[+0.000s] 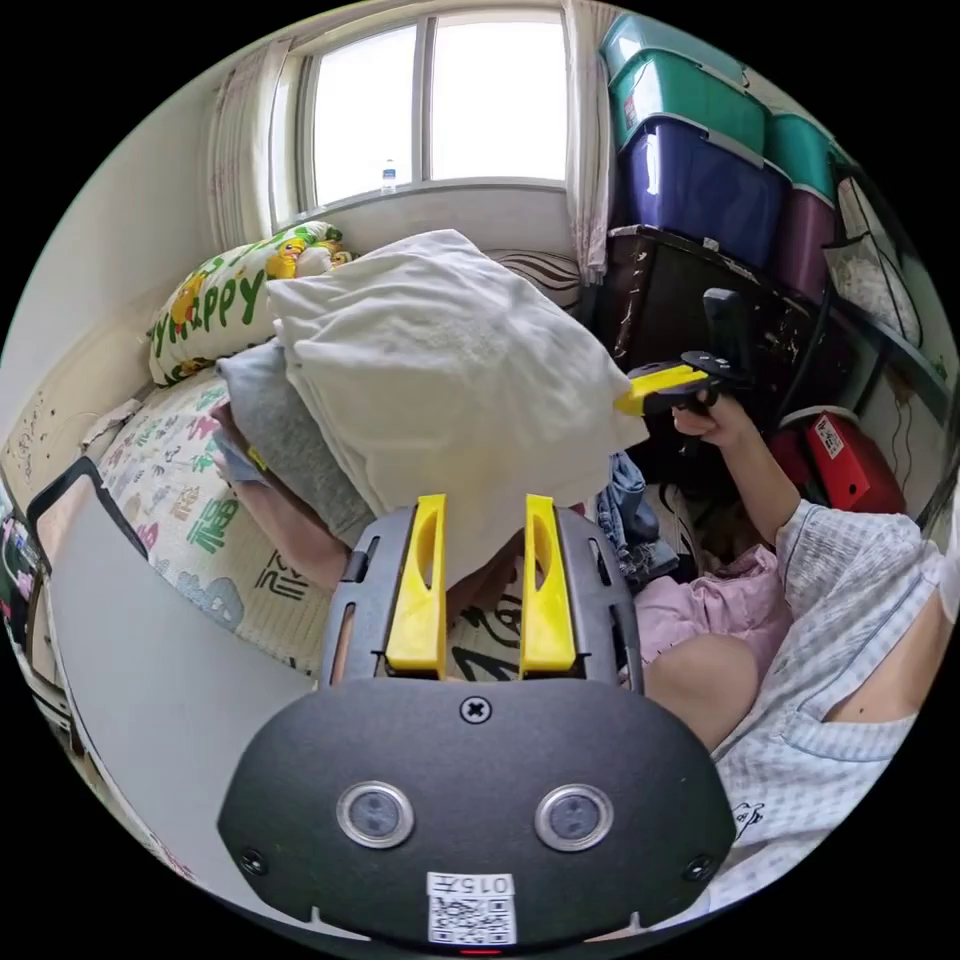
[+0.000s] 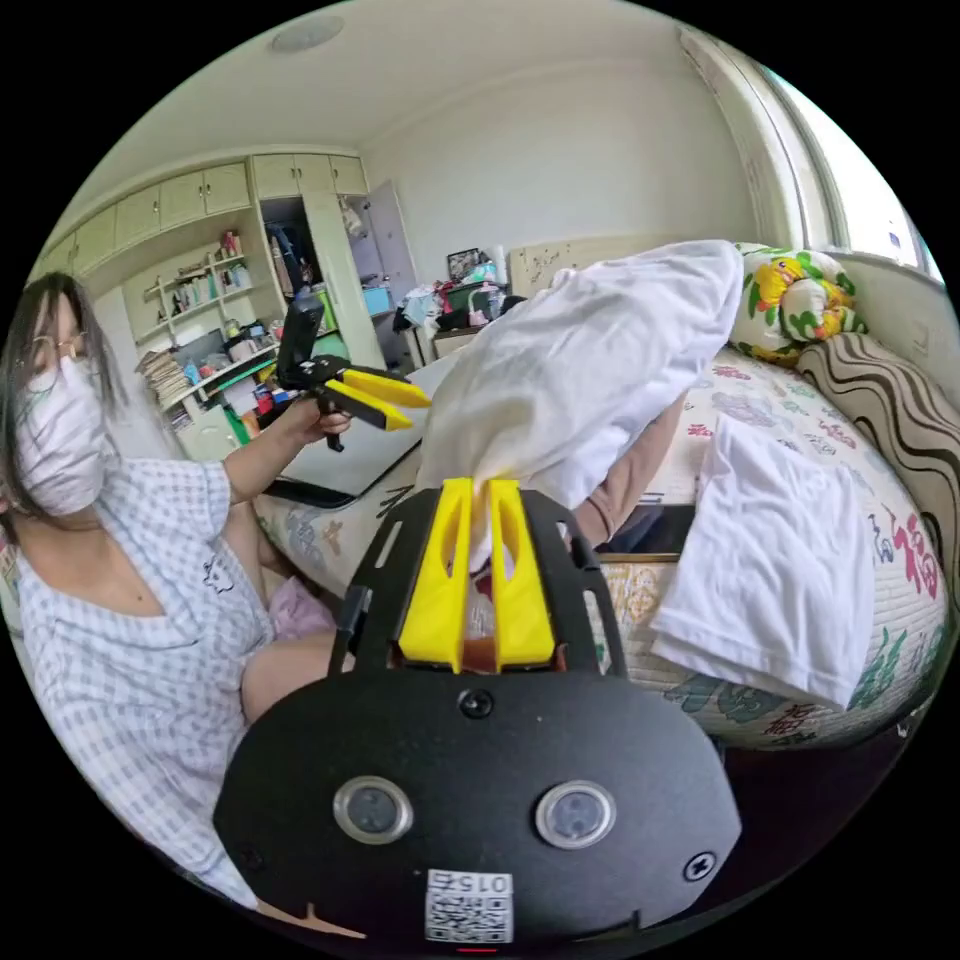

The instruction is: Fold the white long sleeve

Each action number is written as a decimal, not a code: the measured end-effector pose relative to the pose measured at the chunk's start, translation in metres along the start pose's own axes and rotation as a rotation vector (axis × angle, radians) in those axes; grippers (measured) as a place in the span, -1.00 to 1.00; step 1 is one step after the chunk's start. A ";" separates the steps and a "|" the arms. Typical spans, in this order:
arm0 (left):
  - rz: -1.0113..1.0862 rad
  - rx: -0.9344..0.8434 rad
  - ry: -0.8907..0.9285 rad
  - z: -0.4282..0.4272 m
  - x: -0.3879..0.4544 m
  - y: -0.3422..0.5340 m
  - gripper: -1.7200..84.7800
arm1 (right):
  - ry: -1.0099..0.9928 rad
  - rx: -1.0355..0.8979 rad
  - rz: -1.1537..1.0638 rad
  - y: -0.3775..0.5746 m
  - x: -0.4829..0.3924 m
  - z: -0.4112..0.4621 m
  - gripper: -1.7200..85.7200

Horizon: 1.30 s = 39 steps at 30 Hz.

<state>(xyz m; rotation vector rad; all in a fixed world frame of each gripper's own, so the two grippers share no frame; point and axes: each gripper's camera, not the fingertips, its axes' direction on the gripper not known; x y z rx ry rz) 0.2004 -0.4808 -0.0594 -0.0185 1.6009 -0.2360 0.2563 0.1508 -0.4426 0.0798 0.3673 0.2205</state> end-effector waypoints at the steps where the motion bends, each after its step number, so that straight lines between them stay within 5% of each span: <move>1: 0.001 0.001 -0.002 0.001 0.001 0.000 -0.71 | -0.031 0.026 0.001 -0.005 -0.002 -0.003 -0.94; 7: 0.019 0.126 0.027 -0.023 0.004 0.003 -0.86 | -0.136 0.346 -0.151 -0.061 -0.057 -0.026 -0.98; 19: 0.061 0.633 -0.160 -0.329 0.039 0.106 -0.97 | -0.394 0.674 -0.291 -0.143 -0.201 -0.014 -0.98; 27: -0.087 0.695 -0.154 -0.470 0.016 0.218 -0.97 | -0.741 0.566 -0.024 -0.147 -0.221 0.096 -0.97; 34: -0.371 0.611 -0.259 -0.474 -0.065 0.296 -0.97 | -0.478 0.176 0.182 -0.164 -0.208 0.263 -0.96; 39: -0.636 0.591 -0.047 -0.480 -0.133 0.341 -0.97 | -0.379 -0.031 0.169 -0.159 -0.204 0.330 -0.96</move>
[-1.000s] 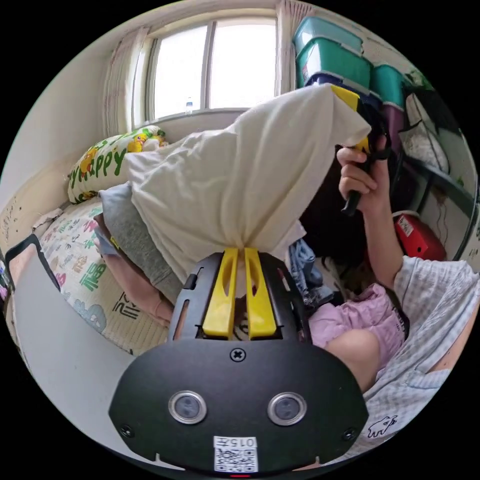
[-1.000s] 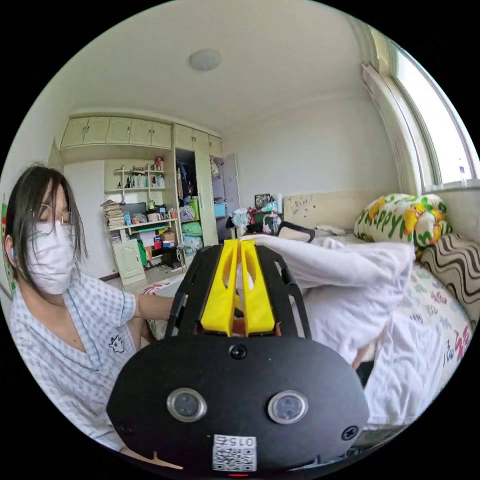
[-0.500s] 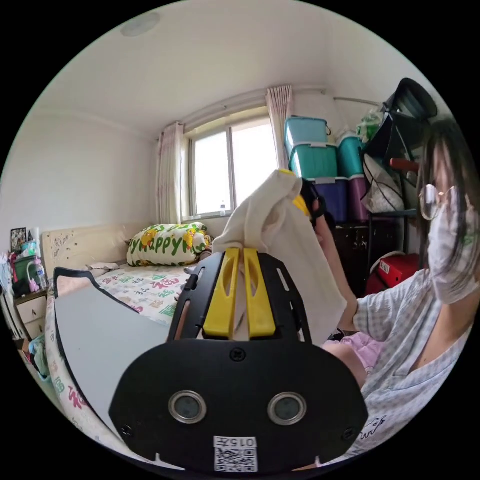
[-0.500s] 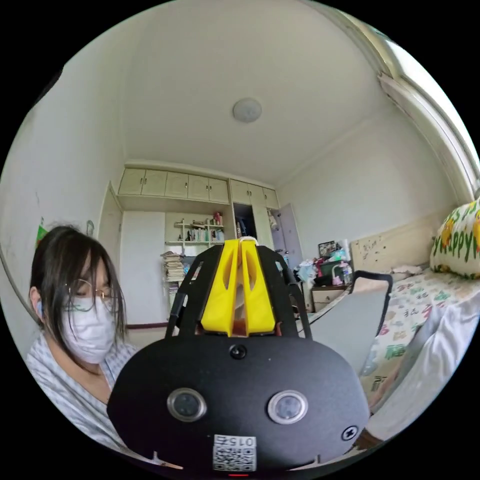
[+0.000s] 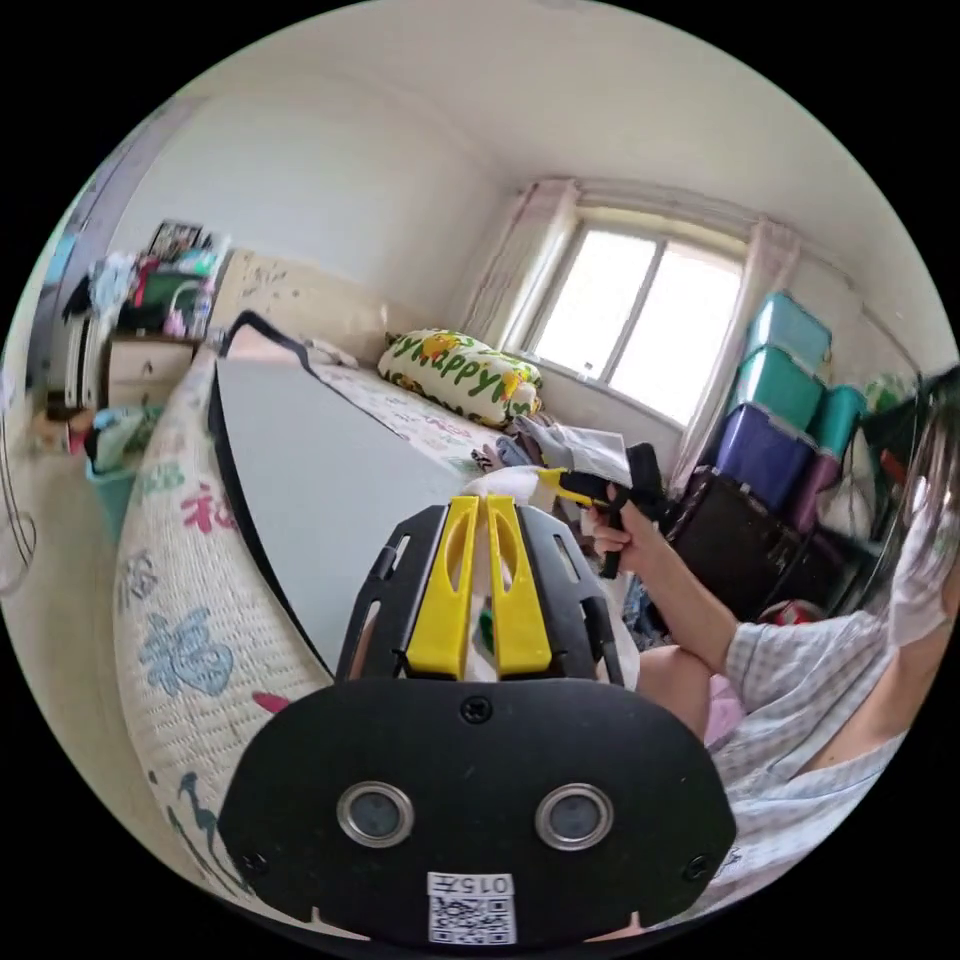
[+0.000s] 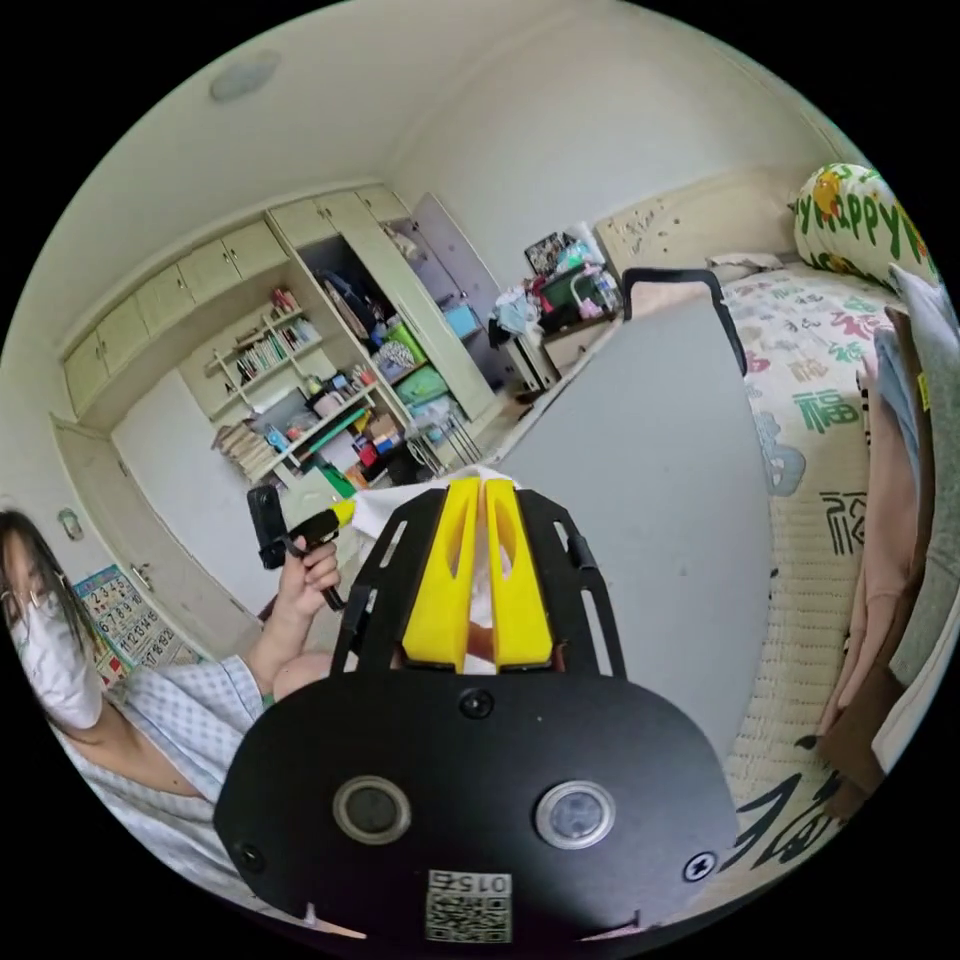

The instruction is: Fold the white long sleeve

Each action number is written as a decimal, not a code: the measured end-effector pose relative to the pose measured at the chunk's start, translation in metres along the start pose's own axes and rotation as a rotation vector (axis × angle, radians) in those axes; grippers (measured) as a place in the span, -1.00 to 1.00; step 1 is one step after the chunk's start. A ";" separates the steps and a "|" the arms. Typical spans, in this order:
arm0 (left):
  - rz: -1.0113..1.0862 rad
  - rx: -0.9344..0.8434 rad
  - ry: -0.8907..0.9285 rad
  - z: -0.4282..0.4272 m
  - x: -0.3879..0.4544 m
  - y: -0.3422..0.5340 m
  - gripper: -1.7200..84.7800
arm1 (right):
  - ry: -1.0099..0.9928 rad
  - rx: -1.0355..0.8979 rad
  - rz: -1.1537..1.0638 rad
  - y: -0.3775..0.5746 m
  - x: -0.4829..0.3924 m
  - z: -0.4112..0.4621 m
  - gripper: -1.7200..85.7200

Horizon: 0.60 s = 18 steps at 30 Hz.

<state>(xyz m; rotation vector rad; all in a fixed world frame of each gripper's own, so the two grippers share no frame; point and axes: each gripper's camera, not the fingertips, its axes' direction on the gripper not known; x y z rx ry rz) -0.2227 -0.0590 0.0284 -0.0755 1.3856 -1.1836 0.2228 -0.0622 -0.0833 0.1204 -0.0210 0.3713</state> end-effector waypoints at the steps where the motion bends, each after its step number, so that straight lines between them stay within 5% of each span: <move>1: -0.014 0.000 0.018 -0.002 -0.002 -0.002 -0.97 | 0.002 0.012 -0.001 -0.001 -0.001 -0.001 -0.96; 7: 0.026 -0.027 -0.066 -0.019 0.014 -0.017 -0.95 | 0.034 0.092 0.023 -0.001 -0.003 -0.013 -0.95; 11: 0.052 0.012 -0.105 -0.025 0.033 -0.028 -0.83 | -0.017 -0.021 -0.042 -0.009 -0.016 0.002 -0.86; 18: 0.134 -0.222 -0.334 0.019 0.062 -0.049 -0.60 | -0.066 -0.325 -0.200 -0.012 -0.063 0.071 -0.64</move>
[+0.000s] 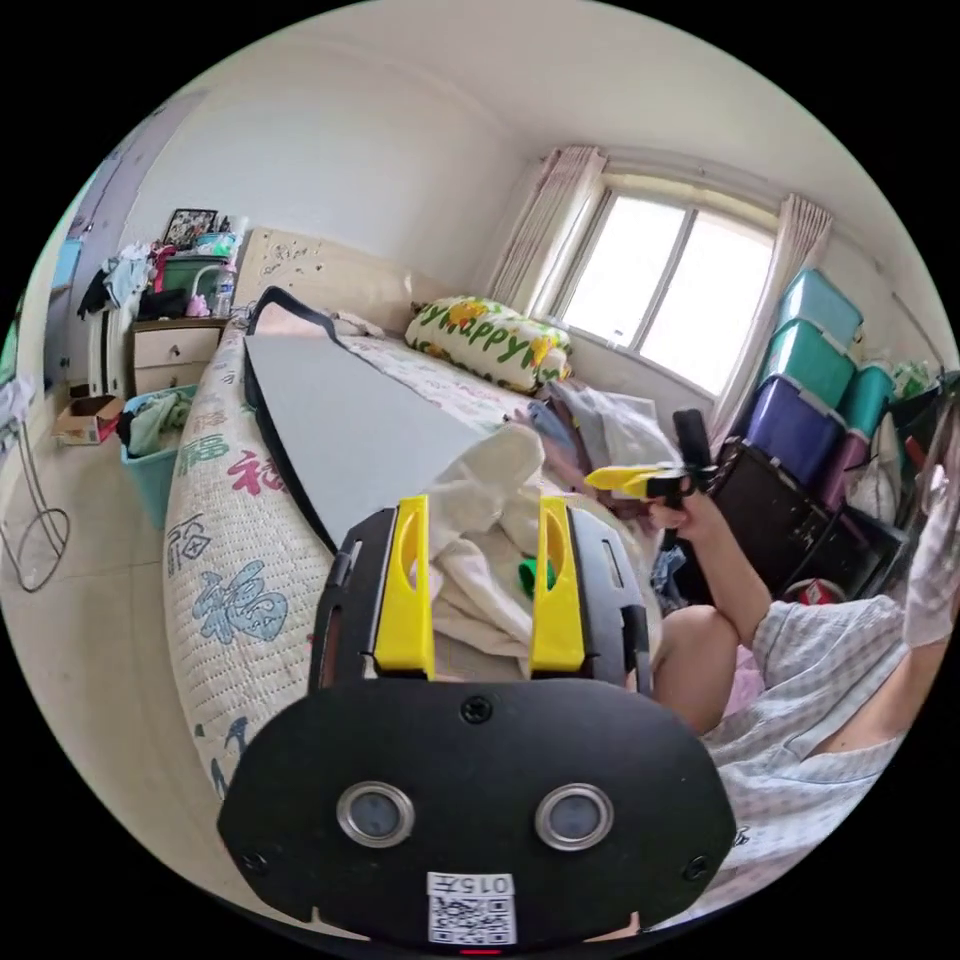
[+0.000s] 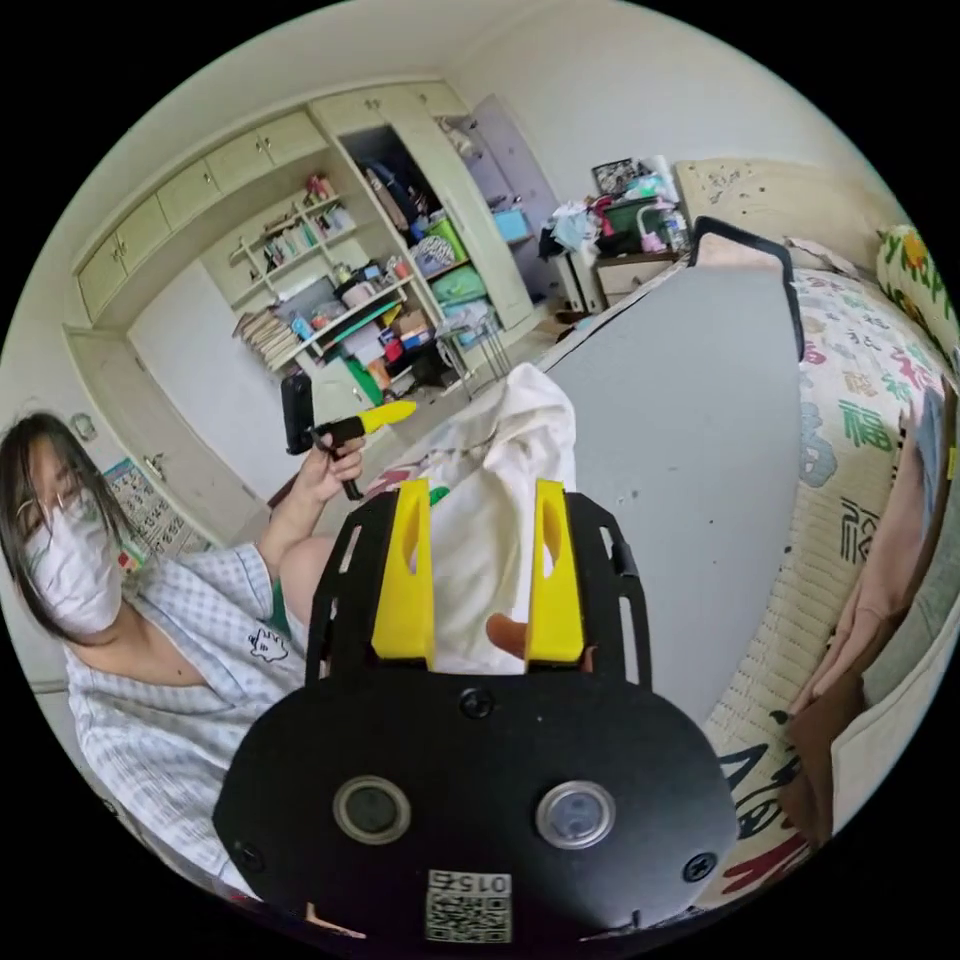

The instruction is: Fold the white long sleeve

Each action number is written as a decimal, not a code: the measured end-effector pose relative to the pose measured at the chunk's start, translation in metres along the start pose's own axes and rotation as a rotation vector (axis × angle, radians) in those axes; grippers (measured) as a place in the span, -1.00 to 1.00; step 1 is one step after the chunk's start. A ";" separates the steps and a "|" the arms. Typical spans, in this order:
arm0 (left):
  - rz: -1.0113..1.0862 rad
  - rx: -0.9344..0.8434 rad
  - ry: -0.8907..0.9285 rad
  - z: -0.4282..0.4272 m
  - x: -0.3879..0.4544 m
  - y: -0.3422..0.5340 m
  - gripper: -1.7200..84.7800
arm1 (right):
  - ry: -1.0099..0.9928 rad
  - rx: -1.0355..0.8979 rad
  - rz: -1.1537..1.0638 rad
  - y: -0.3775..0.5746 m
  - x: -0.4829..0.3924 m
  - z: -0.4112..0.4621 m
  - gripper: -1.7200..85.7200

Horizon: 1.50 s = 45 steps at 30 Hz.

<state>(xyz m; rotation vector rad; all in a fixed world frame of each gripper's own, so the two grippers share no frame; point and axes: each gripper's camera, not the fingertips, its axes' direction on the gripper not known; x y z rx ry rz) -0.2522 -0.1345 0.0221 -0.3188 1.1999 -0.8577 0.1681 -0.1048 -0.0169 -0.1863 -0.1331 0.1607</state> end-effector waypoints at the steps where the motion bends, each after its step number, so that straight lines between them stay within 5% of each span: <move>1: 0.010 -0.020 -0.026 0.003 0.003 -0.002 -0.59 | -0.007 -0.013 -0.006 -0.002 -0.003 0.005 -0.64; 6: 0.008 -0.171 -0.117 0.031 0.011 -0.019 -0.59 | 0.154 -0.154 -0.060 -0.021 -0.026 0.043 -0.63; 14: -0.130 -0.135 -0.043 0.023 -0.004 -0.028 -0.65 | 0.202 -0.107 0.056 -0.013 -0.009 0.021 -0.61; 19: -0.140 -0.302 -0.049 0.052 0.003 -0.041 -0.65 | -0.023 -0.211 0.066 -0.005 -0.001 0.034 -0.72; 25: -0.120 -0.318 -0.083 0.045 0.024 -0.044 -0.76 | -0.021 -0.224 0.042 0.001 -0.011 0.037 -0.95; 31: -0.155 -0.212 -0.007 0.012 0.027 -0.035 -0.92 | 0.176 0.005 0.021 0.011 -0.043 -0.011 -0.97; 36: -0.117 0.051 -0.002 -0.065 0.057 -0.030 -0.96 | 0.415 0.368 -0.024 0.041 -0.099 -0.087 -0.97; 45: 0.013 0.357 -0.052 -0.167 0.124 -0.028 -0.97 | 0.527 0.760 -0.016 0.101 -0.150 -0.165 -0.97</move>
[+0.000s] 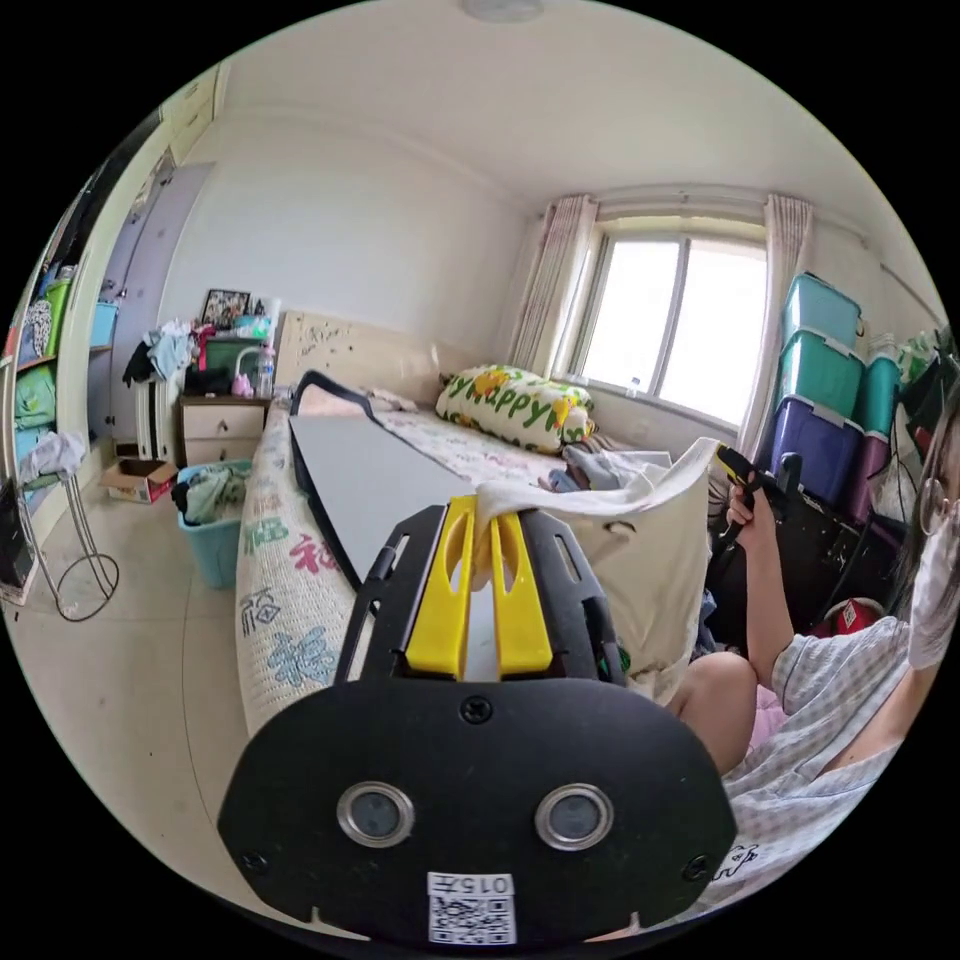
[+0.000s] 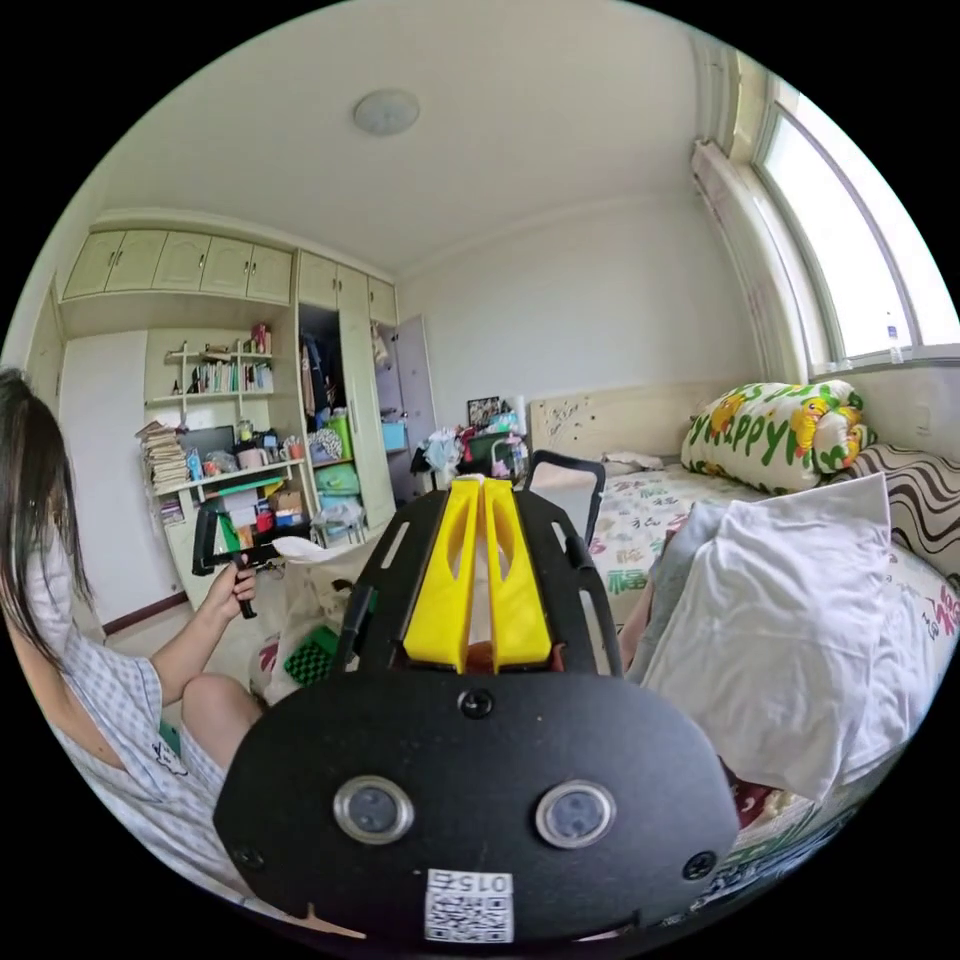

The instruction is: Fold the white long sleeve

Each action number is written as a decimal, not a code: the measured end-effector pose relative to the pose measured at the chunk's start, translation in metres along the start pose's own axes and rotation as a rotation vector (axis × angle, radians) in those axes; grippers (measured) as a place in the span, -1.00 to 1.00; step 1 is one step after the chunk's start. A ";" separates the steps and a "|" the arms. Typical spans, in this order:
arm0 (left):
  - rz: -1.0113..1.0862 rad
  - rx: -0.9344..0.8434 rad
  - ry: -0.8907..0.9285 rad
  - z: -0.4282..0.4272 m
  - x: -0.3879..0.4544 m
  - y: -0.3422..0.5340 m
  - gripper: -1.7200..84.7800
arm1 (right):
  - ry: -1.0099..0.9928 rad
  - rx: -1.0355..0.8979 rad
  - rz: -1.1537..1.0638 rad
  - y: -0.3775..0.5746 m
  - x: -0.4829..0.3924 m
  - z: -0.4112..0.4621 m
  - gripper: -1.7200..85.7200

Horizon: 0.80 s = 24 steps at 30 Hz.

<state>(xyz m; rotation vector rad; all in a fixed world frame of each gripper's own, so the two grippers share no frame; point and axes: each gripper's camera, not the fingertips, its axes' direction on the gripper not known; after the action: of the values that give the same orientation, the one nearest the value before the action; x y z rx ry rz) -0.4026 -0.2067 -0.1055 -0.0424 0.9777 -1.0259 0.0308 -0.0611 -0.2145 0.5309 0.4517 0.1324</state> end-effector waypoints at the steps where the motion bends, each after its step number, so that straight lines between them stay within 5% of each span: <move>1: 0.009 -0.002 -0.007 -0.003 0.001 -0.004 -0.97 | -0.005 0.008 0.006 -0.001 0.001 -0.003 -0.97; 10: -0.009 0.023 -0.047 -0.012 -0.010 -0.086 -0.97 | 0.044 -0.037 -0.029 -0.046 -0.006 0.015 -0.97; 18: -0.072 0.252 -0.287 -0.057 -0.022 -0.157 -0.97 | 0.150 -0.121 -0.269 -0.124 -0.077 0.078 -0.97; 22: -0.079 0.170 -0.377 -0.045 -0.037 -0.141 -0.96 | 0.144 -0.181 -0.245 -0.124 -0.079 0.106 -0.97; 24: -0.129 -0.043 -0.401 -0.011 -0.071 -0.117 -0.94 | -0.106 -0.345 -0.035 -0.112 -0.041 0.139 -0.96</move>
<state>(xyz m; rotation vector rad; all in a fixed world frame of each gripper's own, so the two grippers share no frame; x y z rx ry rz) -0.5029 -0.2152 -0.0115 -0.3381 0.6358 -1.0634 0.0573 -0.2306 -0.1505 0.1898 0.3257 0.1441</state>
